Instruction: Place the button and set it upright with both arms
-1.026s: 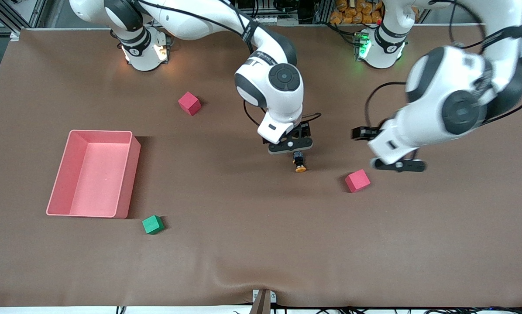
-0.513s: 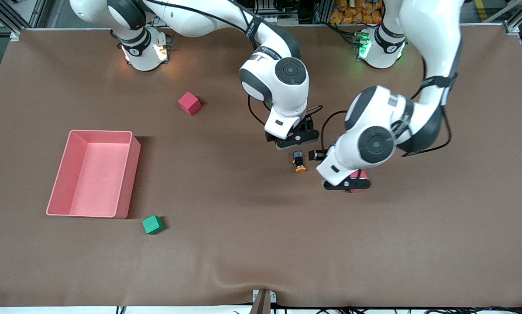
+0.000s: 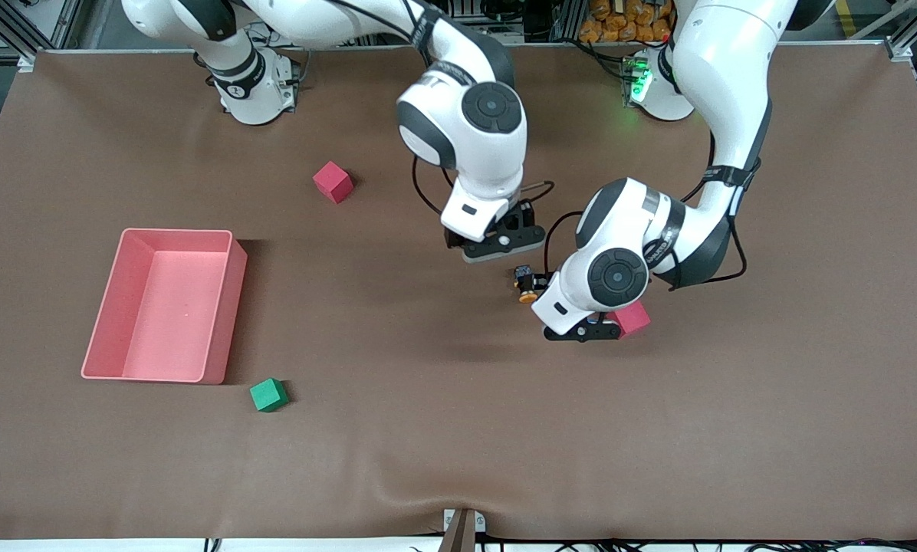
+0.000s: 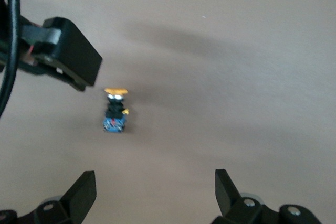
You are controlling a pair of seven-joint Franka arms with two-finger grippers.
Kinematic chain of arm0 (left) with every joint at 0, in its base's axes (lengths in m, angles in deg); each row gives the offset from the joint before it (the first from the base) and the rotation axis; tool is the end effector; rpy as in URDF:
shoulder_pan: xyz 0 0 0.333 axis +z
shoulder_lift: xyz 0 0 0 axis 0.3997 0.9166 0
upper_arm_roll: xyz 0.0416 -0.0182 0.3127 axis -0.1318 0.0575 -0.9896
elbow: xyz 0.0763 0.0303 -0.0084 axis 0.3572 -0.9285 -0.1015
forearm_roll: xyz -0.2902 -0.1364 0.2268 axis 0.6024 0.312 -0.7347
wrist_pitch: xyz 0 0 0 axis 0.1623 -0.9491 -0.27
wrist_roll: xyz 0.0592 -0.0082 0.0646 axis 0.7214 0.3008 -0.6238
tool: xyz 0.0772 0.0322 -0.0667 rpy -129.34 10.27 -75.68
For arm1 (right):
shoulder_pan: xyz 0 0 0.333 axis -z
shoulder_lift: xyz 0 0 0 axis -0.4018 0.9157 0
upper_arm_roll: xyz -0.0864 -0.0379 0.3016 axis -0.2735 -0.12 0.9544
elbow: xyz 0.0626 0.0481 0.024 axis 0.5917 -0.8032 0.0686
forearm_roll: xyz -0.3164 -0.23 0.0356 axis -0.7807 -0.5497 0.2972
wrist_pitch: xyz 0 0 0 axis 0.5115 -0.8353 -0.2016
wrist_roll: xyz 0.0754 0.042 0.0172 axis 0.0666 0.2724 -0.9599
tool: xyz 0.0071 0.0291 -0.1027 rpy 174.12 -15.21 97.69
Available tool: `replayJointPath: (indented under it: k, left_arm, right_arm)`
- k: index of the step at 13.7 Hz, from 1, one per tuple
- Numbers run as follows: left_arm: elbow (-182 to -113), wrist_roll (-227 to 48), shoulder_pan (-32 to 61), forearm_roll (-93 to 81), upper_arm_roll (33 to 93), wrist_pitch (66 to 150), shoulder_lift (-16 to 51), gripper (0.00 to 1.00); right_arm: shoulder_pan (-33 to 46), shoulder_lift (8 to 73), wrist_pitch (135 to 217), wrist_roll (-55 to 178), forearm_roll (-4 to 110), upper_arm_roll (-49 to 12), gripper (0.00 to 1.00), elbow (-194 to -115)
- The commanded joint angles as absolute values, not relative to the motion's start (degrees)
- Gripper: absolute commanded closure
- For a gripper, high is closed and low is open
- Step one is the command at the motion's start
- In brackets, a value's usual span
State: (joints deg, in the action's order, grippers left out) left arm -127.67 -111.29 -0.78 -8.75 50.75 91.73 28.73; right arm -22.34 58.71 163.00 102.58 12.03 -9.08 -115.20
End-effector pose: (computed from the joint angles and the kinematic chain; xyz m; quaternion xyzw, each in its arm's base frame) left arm 0.6015 -0.3455 0.3153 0.9879 0.0069 -0.1548 0.0074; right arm 0.5008 0.5635 0.4208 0.9924 0.1219 0.0176 0.0007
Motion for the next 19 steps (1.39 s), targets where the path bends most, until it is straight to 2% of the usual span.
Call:
replayJointPath:
  k: [1, 6, 8, 11, 16, 19]
  left_arm:
    - [-125.96, -111.98, -1.14, -5.37, 50.61, 93.29, 30.49, 0.0]
    - [-125.96, -116.11, -3.42, -4.65, 50.61, 97.95, 33.74, 0.0]
    - [-126.14, -116.29, -3.86, -4.65, 50.61, 97.96, 34.36, 0.06]
    - [-126.23, -116.47, -4.47, -4.56, 50.61, 97.96, 35.59, 0.15]
    - [-126.32, -116.55, -5.97, -4.56, 50.61, 99.88, 37.17, 0.17]
    - [-126.84, -117.61, -7.46, -4.91, 50.44, 100.51, 38.4, 0.18]
  right_arm:
    - [-22.19, 57.81, 160.01, 100.18, 10.86, -8.53, 0.0, -116.63]
    - [-22.19, 58.16, 159.2, 99.47, 8.05, -8.44, 0.0, -116.63]
    - [-21.75, 57.46, 158.94, 99.55, 7.96, -8.79, 0.0, -116.63]
    - [-17.2, 54.12, 158.94, 99.91, 8.13, -9.41, 0.0, -116.63]
    - [-11.21, 52.8, 158.59, 99.38, 7.44, -10.02, 0.0, -116.63]
    - [-9.28, 49.21, 155.34, 99.38, 4.36, -13.61, 0.0, -116.63]
